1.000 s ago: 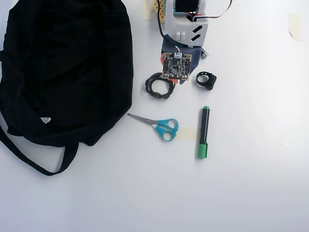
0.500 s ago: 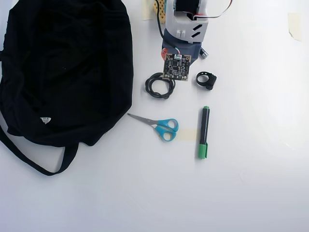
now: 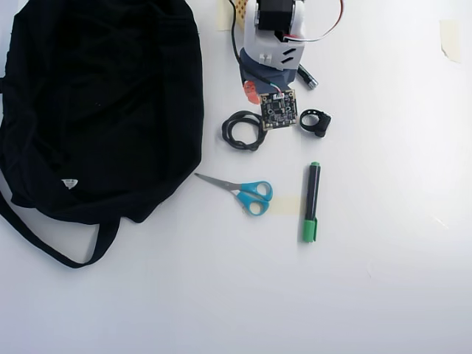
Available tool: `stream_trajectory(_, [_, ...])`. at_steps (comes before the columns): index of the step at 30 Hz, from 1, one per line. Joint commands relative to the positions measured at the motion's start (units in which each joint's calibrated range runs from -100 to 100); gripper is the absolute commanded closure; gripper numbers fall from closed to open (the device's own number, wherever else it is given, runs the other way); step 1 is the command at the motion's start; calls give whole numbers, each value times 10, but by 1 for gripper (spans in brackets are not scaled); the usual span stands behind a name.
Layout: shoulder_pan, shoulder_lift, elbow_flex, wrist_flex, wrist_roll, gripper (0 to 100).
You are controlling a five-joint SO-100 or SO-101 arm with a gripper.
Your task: Put the cable into the black bag
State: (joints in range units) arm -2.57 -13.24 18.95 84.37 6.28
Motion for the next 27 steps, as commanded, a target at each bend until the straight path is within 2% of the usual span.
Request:
stream_trajectory(1, [23,-13,-3,0,27,80])
stream_trajectory(7, [53,-13,21,-6,60,71])
stream_trajectory(15, [56,-11,24,-13,64,72])
stream_trajectory(27, [48,73,41,-134,64,72])
